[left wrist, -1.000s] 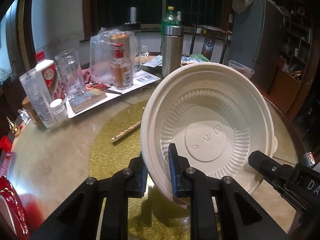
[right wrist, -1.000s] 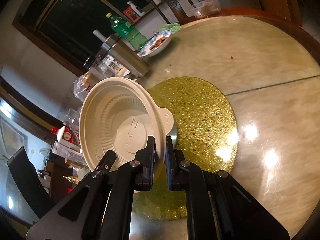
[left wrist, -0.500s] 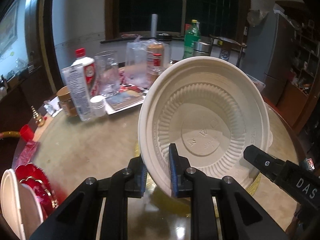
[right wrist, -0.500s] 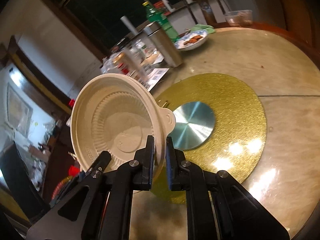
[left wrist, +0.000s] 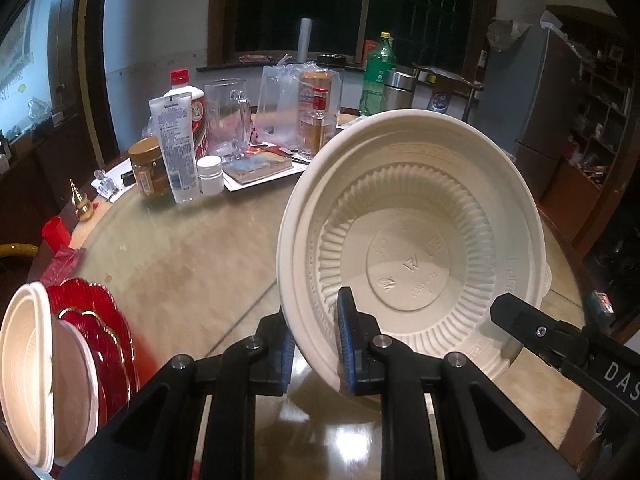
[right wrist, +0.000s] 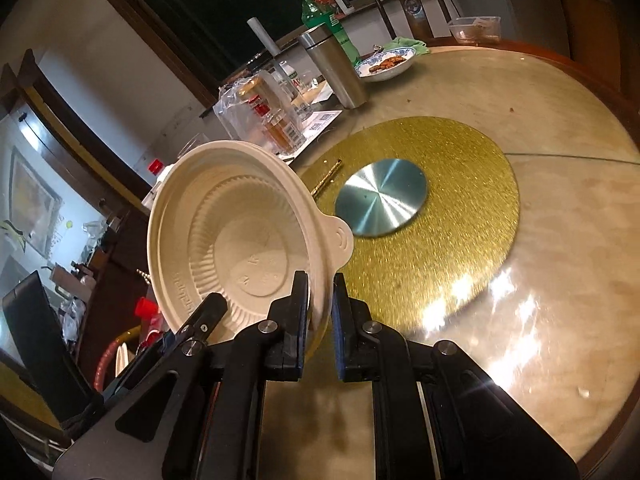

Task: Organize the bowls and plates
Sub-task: 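Lift both bowls off the gold mat and carry them toward the red plate stack, then lower the right tool's handled beige bowl into the stack while the left tool holds its bowl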

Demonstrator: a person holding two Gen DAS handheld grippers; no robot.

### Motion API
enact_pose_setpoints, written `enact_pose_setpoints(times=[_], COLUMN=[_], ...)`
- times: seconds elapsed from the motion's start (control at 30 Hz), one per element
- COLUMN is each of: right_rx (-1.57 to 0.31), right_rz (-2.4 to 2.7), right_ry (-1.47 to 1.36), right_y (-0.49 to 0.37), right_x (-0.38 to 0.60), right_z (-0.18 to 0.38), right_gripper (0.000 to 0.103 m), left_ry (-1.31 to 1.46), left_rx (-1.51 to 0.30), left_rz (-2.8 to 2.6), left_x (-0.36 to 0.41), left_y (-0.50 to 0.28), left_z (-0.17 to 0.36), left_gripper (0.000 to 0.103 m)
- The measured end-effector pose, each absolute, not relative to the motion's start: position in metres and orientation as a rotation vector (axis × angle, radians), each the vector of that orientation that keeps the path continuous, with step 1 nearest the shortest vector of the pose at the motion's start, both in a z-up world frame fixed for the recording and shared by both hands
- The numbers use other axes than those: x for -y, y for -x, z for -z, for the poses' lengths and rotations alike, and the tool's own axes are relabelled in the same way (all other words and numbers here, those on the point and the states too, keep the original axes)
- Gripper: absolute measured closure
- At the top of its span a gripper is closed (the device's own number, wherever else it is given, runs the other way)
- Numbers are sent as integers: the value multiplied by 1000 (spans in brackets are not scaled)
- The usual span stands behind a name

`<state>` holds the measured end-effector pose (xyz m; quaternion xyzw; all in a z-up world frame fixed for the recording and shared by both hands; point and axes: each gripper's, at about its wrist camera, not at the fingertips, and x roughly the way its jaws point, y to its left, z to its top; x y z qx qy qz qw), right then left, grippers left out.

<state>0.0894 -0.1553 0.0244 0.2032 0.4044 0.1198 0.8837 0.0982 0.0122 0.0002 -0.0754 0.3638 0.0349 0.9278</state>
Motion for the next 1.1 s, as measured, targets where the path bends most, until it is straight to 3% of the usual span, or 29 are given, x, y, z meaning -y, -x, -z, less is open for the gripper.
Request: enact_pose_setpoints(times=[0.57, 1.1], right_rx=[-849, -766], right_rz=[-254, -366], right_ry=[-406, -367], right_y=[-36, -15], right_x=[136, 94], right_z=[-21, -48], right_gripper=[93, 93], left_ry=[209, 263], left_rx=[-769, -666], left_rz=[-8, -51], left_x=[-43, -82], left_y=[-48, -15], left_z=[6, -24], left_gripper=[85, 85])
